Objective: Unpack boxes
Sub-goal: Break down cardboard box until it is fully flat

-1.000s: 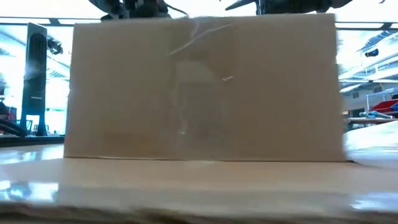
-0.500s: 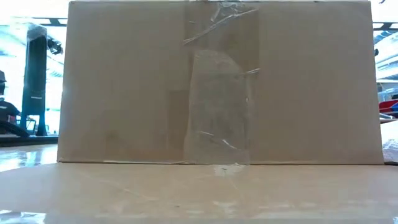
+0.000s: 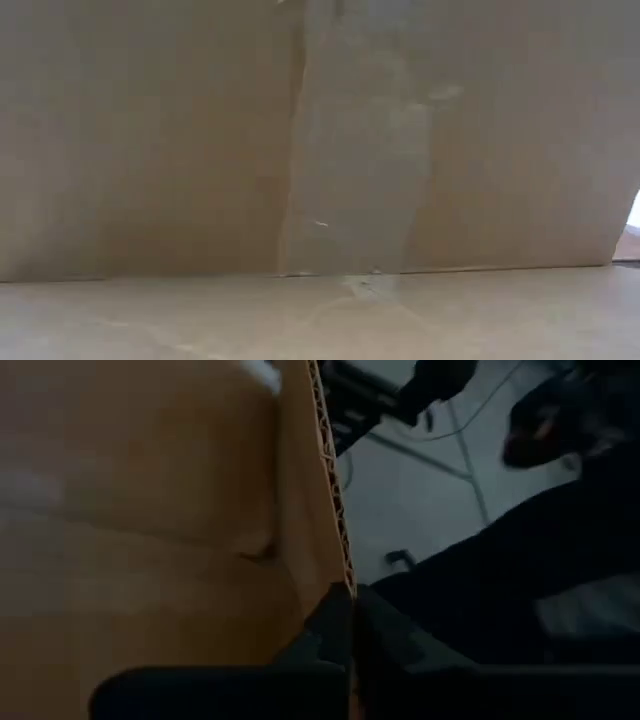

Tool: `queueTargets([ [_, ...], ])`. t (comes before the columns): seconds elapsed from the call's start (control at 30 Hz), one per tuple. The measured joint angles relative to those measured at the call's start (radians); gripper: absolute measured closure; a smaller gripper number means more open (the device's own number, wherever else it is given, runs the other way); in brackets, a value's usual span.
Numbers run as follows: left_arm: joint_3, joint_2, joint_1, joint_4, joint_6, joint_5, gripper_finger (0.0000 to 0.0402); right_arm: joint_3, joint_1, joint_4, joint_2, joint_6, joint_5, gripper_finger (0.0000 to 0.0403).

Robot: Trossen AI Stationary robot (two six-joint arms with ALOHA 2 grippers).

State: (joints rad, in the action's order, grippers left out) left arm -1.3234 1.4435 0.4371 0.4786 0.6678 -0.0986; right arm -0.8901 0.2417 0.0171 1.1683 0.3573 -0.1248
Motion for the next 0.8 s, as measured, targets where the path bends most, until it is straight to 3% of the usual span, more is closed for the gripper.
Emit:
queueTargets([
  [0.13, -0.001, 0.024, 0.038, -0.016, 0.022, 0.034, 0.0386, -0.018, 0.001, -0.032, -0.002, -0.027, 0.082, 0.0176],
  [0.3, -0.062, 0.023, -0.005, 0.036, -0.006, 0.035, 0.0385, -0.035, -0.010, -0.049, 0.001, -0.060, 0.092, 0.0176],
  [0.47, -0.165, 0.020, -0.047, 0.175, -0.031, 0.066, 0.0390, -0.099, -0.013, -0.069, -0.003, -0.080, 0.011, 0.0176],
  [0.6, -0.237, 0.019, -0.052, 0.286, -0.033, 0.154, 0.0393, -0.122, -0.051, -0.150, 0.003, -0.144, -0.070, 0.0176],
  [0.8, -0.260, 0.034, -0.037, 0.261, 0.035, 0.219, 0.0392, -0.085, -0.074, -0.365, 0.050, -0.295, -0.075, 0.0176],
])
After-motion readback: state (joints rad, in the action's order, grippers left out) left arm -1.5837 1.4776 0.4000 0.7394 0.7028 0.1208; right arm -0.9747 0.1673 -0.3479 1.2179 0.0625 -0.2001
